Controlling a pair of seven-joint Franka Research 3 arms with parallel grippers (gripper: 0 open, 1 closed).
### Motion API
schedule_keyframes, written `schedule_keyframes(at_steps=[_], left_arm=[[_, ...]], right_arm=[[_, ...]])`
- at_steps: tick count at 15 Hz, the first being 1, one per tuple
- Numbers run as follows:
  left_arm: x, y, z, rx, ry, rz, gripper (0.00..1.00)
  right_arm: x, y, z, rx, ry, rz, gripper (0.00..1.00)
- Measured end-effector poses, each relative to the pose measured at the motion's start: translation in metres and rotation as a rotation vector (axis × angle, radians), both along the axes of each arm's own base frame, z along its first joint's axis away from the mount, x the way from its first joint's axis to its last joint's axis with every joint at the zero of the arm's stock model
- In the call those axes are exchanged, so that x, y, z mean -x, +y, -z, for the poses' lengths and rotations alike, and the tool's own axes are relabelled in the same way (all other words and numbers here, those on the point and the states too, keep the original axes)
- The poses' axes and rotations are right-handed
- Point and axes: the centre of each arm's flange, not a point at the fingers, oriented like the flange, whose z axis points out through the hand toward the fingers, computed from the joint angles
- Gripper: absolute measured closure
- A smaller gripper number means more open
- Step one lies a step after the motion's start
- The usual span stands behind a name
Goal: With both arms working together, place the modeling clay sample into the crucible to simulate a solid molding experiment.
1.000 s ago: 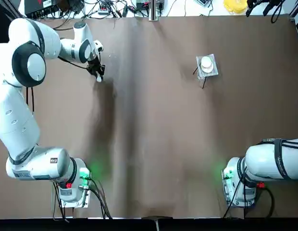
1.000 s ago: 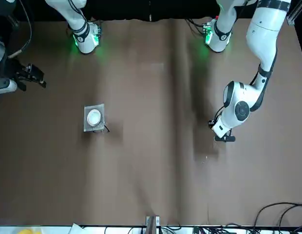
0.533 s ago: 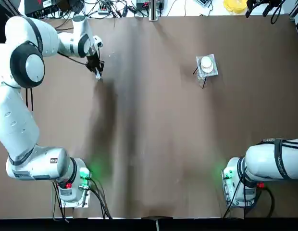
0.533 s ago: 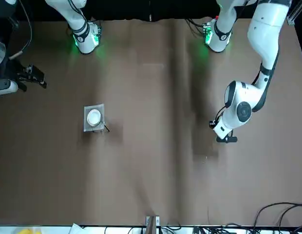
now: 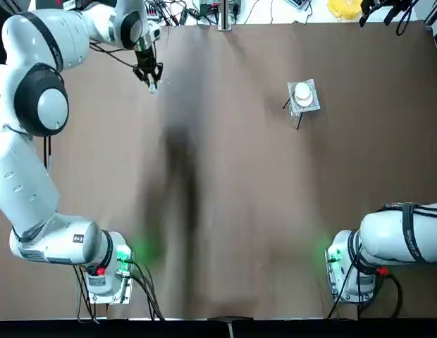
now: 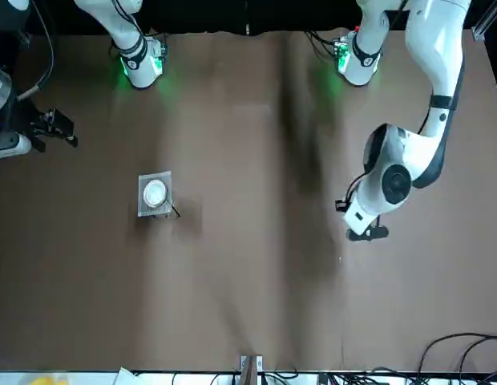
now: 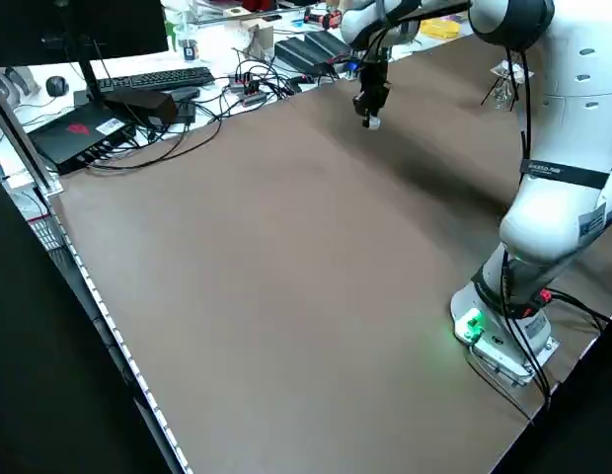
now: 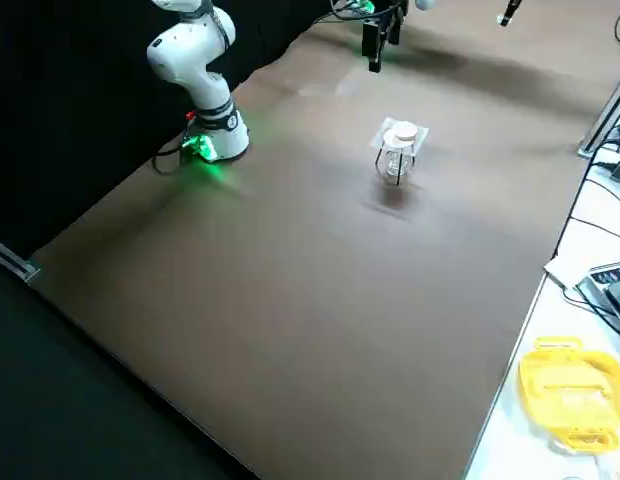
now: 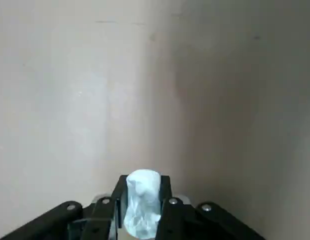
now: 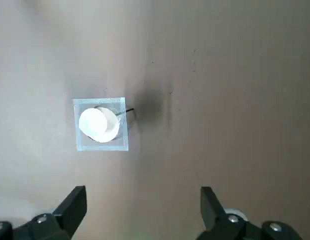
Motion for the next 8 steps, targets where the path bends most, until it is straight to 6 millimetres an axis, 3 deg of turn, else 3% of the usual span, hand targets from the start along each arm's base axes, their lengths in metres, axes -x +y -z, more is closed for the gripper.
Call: schedule_keyframes(at_steps=[4, 6, 8], left_arm=[[0.001, -0.049, -0.041, 0.08, 0.024, -0.082, 0.7], [0.006, -0.075, -0.062, 0.123, 0.047, -0.126, 0.7], [0.018, -0.107, -0.075, 0.152, 0.06, -0.144, 0.7]], right_arm=[[0.0, 0.035, 0.016, 0.0, 0.044, -0.074, 0.0], [-0.005, 0.05, 0.039, 0.001, 0.086, -0.101, 0.0], [-0.016, 0.066, 0.075, -0.001, 0.15, -0.128, 0.0]])
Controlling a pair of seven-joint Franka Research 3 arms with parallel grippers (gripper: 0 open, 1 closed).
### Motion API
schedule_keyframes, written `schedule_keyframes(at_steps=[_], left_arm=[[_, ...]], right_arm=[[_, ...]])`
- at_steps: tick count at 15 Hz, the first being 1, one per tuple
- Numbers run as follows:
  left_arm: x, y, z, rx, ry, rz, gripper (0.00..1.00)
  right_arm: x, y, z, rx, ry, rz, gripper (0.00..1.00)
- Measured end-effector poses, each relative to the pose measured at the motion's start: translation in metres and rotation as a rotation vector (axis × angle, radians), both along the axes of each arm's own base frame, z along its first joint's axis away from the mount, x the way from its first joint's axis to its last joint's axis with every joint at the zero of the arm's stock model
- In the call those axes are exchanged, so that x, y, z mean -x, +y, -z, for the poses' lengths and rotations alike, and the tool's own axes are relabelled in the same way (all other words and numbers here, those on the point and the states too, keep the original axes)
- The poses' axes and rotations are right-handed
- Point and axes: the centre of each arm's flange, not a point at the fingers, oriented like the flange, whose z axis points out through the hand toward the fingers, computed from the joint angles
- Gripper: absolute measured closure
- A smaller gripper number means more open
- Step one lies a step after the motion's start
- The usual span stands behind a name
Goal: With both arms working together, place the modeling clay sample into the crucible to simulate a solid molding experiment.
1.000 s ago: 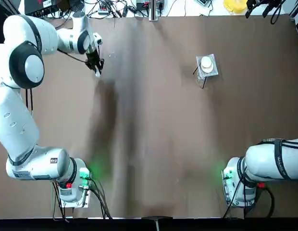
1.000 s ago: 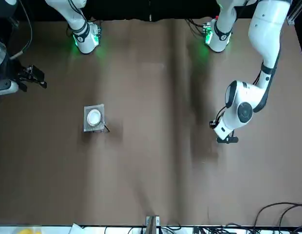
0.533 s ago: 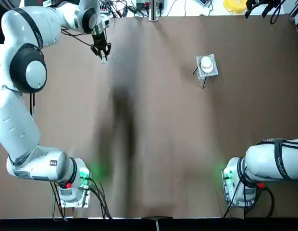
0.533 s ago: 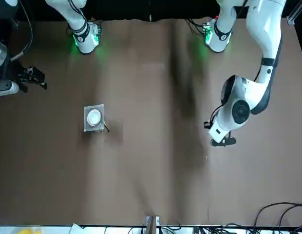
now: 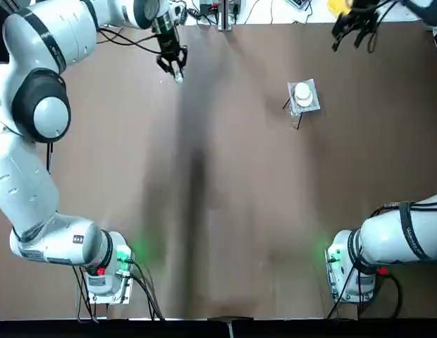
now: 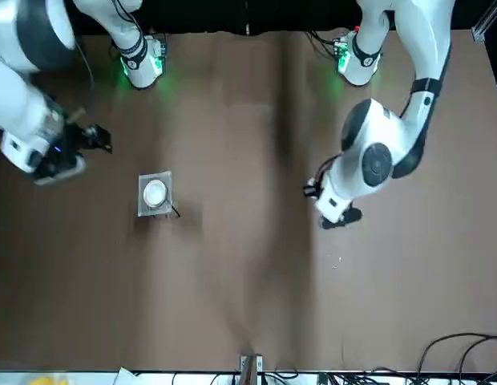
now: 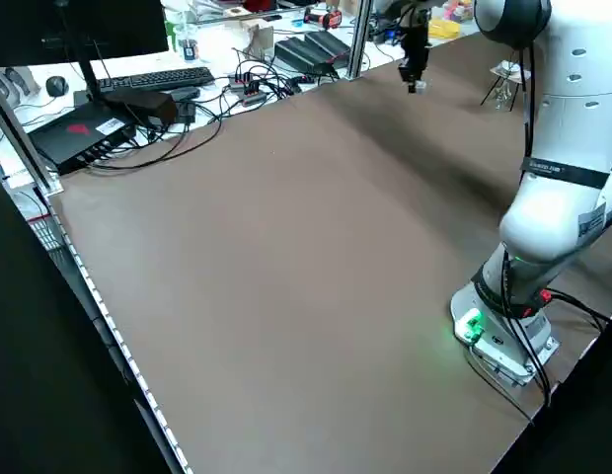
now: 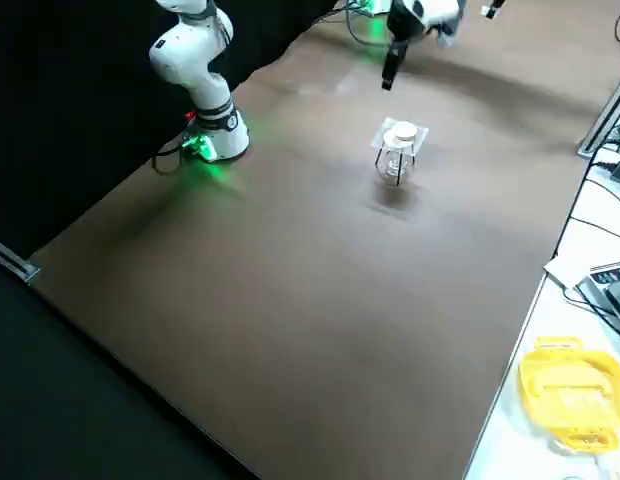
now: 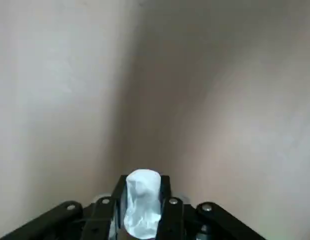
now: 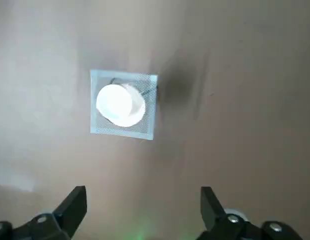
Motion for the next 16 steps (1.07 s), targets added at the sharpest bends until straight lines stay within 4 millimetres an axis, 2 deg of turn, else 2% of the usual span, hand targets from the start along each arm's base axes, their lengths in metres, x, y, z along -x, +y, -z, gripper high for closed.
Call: schedule_keyframes(at_steps=[1, 4, 5, 9, 12, 16], left_arm=[[0.015, -0.033, -0.01, 0.02, 0.011, -0.014, 0.7], [0.038, -0.077, -0.024, 0.037, 0.02, -0.037, 0.7], [0.044, -0.088, -0.028, 0.049, 0.029, -0.045, 0.7], [0.059, -0.122, -0.051, 0.083, 0.043, -0.111, 0.7], [0.067, -0.14, -0.067, 0.083, 0.044, -0.18, 0.7], [0.063, -0.149, -0.067, 0.103, 0.036, -0.324, 0.7]], right_arm=[[-0.011, 0.022, 0.045, 0.004, 0.07, -0.035, 0.0], [-0.026, 0.04, 0.099, -0.021, 0.124, -0.043, 0.01], [-0.032, 0.041, 0.11, -0.04, 0.12, -0.03, 0.05], [-0.043, 0.037, 0.156, -0.055, 0.161, -0.004, 0.45], [-0.046, 0.037, 0.185, -0.053, 0.195, 0.0, 0.51], [-0.046, 0.039, 0.195, -0.053, 0.211, -0.002, 0.61]])
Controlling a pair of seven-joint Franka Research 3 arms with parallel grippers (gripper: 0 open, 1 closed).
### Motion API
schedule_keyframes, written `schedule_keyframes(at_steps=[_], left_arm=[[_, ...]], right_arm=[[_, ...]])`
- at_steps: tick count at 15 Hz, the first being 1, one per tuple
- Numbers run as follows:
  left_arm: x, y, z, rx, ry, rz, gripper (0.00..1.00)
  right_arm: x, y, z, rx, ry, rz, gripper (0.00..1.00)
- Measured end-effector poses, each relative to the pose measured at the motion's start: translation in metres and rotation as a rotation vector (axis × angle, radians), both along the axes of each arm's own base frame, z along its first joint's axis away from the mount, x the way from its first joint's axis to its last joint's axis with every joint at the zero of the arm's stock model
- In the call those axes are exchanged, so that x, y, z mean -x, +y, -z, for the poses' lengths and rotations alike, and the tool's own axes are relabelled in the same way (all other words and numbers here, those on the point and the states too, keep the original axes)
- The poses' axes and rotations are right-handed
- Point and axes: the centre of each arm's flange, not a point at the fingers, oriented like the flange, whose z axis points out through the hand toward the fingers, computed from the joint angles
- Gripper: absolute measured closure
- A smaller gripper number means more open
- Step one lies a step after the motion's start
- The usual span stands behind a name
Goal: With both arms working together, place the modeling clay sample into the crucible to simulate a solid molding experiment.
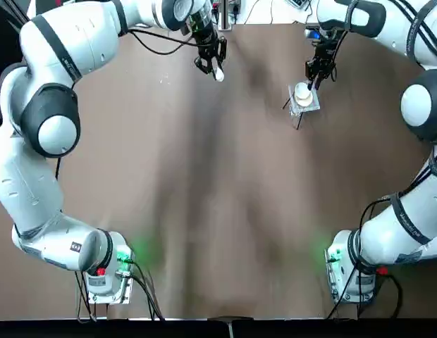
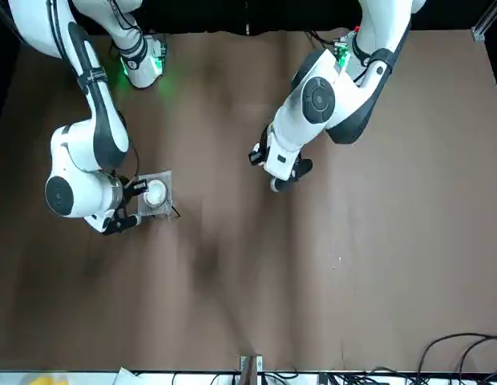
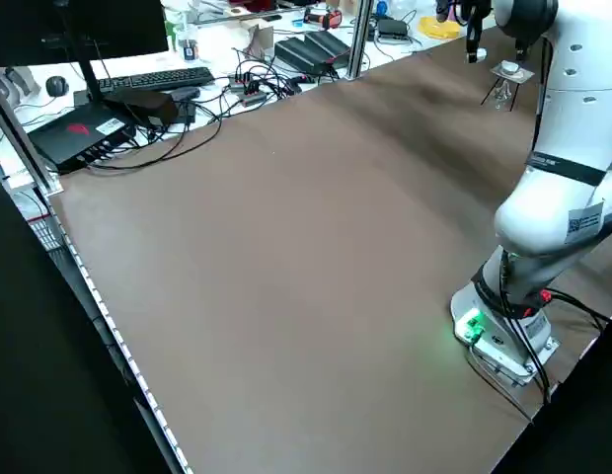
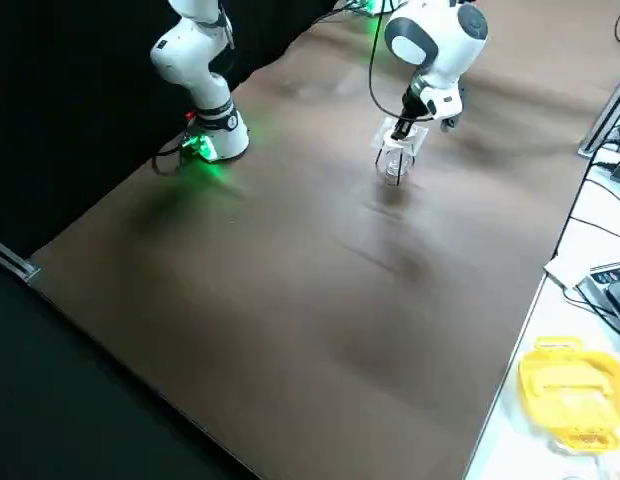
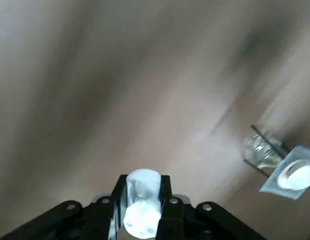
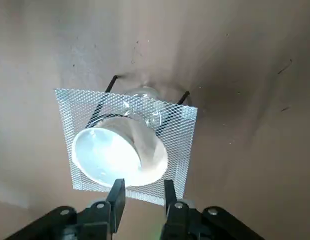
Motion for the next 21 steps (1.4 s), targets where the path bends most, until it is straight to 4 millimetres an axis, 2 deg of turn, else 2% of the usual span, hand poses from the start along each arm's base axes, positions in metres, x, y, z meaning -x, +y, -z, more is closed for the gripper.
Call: schedule_keyframes(at_steps=[5, 10, 11, 13, 15, 21], left_arm=[[-0.005, -0.007, 0.018, 0.008, 0.025, -0.094, 0.7], [-0.007, -0.013, 0.015, 0.024, 0.019, -0.161, 0.7], [-0.006, -0.014, 0.015, 0.025, 0.018, -0.163, 0.7], [-0.006, -0.014, 0.014, 0.027, 0.017, -0.166, 0.7], [-0.006, -0.014, 0.014, 0.028, 0.016, -0.167, 0.7], [-0.005, -0.017, 0.013, 0.03, 0.014, -0.163, 0.7]], right_arm=[[0.0, 0.011, 0.01, -0.003, 0.003, -0.014, 0.62], [0.0, 0.017, 0.024, -0.002, 0.011, -0.022, 0.64], [0.0, 0.017, 0.024, -0.002, 0.011, -0.021, 0.72], [0.0, 0.017, 0.024, -0.002, 0.011, -0.022, 0.75], [0.0, 0.019, 0.024, -0.003, 0.011, -0.025, 0.9], [0.0, 0.02, 0.021, -0.006, 0.011, -0.025, 0.93]])
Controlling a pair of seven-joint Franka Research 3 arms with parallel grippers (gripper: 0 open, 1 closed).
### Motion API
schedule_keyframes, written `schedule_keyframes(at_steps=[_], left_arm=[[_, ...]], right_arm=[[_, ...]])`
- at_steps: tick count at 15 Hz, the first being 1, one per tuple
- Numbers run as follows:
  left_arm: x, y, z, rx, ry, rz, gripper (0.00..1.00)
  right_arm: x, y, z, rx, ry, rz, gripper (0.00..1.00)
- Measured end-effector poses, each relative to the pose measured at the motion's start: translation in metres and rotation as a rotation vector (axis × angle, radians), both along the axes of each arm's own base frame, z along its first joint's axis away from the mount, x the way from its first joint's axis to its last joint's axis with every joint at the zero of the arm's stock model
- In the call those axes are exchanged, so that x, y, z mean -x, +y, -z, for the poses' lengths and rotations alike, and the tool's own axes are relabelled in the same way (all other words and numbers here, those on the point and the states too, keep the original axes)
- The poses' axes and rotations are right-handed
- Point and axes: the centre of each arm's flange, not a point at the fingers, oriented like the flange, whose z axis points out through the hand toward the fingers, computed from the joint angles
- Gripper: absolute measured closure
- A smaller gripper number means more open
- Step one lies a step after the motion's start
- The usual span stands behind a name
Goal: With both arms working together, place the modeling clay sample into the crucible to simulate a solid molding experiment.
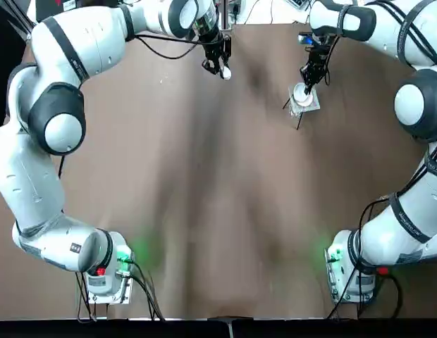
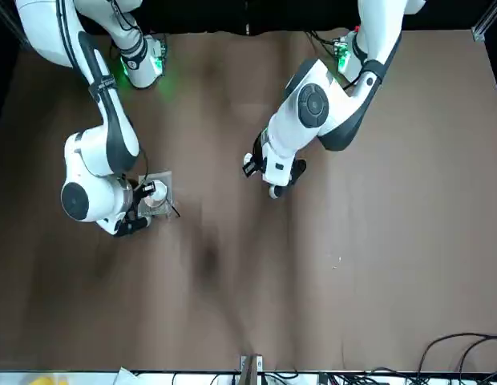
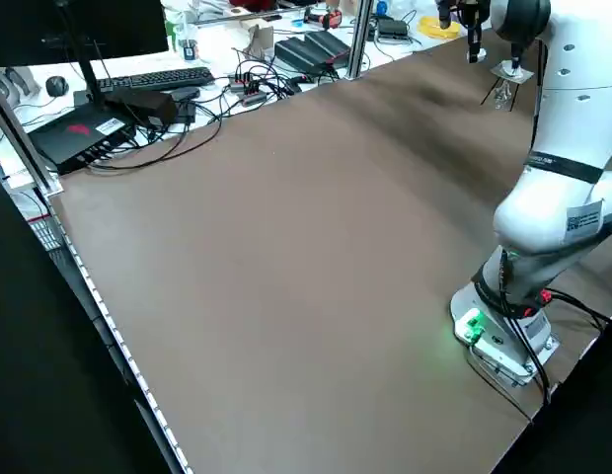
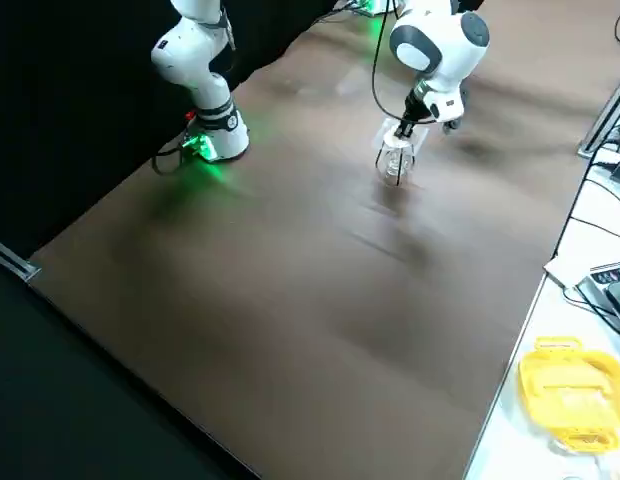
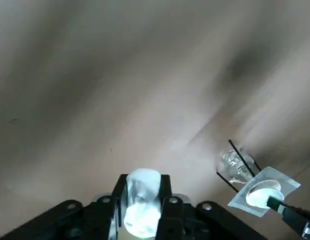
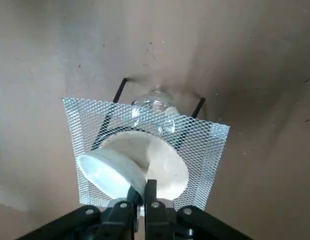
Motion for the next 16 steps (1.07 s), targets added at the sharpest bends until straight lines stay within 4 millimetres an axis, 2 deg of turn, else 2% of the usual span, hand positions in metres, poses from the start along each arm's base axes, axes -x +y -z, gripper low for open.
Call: schedule_keyframes(at_steps=[3, 7, 10, 11, 12, 16], left_arm=[[-0.002, 0.0, -0.002, 0.009, -0.011, -0.005, 0.7], [0.0, -0.004, -0.003, 0.016, -0.02, -0.005, 0.7], [-0.001, -0.004, -0.005, 0.023, -0.028, -0.011, 0.7], [-0.002, -0.004, -0.005, 0.025, -0.025, -0.03, 0.7], [-0.002, -0.005, -0.004, 0.028, -0.026, -0.039, 0.7], [0.002, -0.014, 0.002, 0.033, -0.013, -0.067, 0.7]], right_arm=[[0.0, 0.005, -0.003, -0.023, 0.005, 0.011, 0.93], [0.0, 0.034, -0.016, -0.166, 0.035, 0.095, 0.93], [0.007, 0.071, -0.024, -0.215, 0.08, 0.198, 0.93], [0.016, 0.101, -0.025, -0.225, 0.13, 0.274, 0.93], [0.021, 0.115, -0.023, -0.218, 0.153, 0.3, 0.93], [0.036, 0.156, -0.018, -0.229, 0.24, 0.393, 0.93]])
